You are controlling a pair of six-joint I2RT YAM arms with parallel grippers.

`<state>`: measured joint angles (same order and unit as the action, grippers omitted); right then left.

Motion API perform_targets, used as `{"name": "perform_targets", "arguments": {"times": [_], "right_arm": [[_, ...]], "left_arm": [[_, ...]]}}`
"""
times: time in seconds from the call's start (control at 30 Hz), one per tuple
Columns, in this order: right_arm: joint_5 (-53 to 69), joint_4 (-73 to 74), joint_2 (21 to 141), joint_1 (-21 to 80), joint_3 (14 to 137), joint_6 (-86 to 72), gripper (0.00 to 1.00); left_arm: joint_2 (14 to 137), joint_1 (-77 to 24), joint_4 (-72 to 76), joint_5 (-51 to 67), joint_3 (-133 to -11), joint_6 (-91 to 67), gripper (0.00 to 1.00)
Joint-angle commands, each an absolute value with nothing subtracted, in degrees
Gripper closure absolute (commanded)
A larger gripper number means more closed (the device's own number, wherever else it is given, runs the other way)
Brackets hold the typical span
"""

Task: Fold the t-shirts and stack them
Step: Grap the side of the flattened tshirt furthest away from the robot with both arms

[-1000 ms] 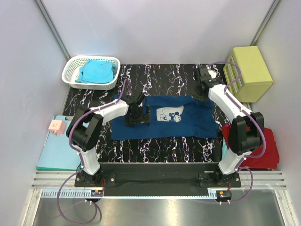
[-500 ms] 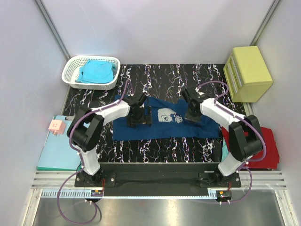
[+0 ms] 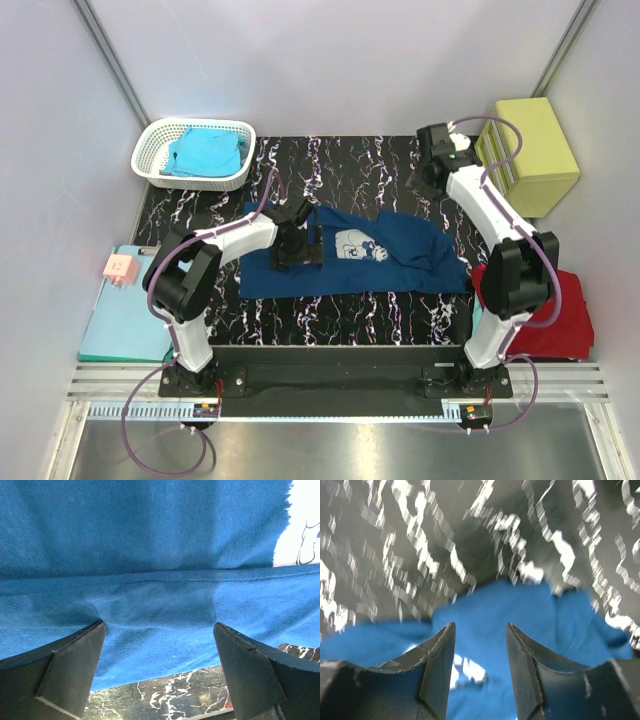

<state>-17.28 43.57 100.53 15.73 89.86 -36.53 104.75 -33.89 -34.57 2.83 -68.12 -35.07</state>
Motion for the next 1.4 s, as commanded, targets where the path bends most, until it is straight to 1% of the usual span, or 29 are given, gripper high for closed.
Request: {"name": "perform_targets", "arguments": {"times": [0.0,0.2,0.5,0.8,1.03,1.1,1.13,1.17,1.2,1.23,1.27,1.37], "right_arm": [[-15.5,44.2,109.1,13.0,94.9,-34.5,0.51],[-12.8,43.9,116.4,12.7,96.9,-34.2,0.54],[-12.0,42.3,118.0,12.9,95.4,-33.8,0.55],[-10.6,41.9,118.7,12.8,94.1,-34.2,0.68],[-9.1,41.8,117.9,13.1,90.7,-35.1,0.68],[-9.3,41.8,117.9,13.3,89.8,-35.2,0.72],[-9.6,41.8,117.9,13.3,89.0,-35.4,0.76],[-9.8,41.6,117.3,13.4,88.5,-35.4,0.84],[-10.2,41.3,117.1,13.4,87.7,-35.4,0.88],[-10.6,41.1,116.3,13.4,87.6,-35.4,0.98],[-11.0,41.1,116.0,13.4,87.5,-35.5,1.0],[-12.9,41.0,114.0,14.1,87.5,-35.1,1.0]], "left_arm": [[105.8,-35.0,-33.9,4.7,-66.4,-36.1,0.01],[106.3,-35.0,-34.0,5.0,-66.4,-35.9,0.01],[108.2,-35.0,-34.0,5.7,-67.8,-35.2,0.01],[109.2,-35.0,-34.6,6.0,-69.1,-34.9,0.01],[109.4,-35.0,-34.6,6.2,-69.1,-35.0,0.01],[109.5,-35.0,-34.6,6.4,-69.2,-35.0,0.01],[109.4,-35.0,-34.6,6.4,-69.2,-34.9,0.01],[109.4,-35.1,-34.6,6.4,-69.2,-34.9,0.01],[109.3,-35.1,-34.5,6.2,-69.1,-34.8,0.01],[109.2,-35.1,-34.6,6.2,-69.0,-34.8,0.01],[109.2,-35.1,-34.7,6.2,-68.8,-34.7,0.01],[109.1,-35.1,-34.6,6.2,-68.5,-34.6,0.01]]}}
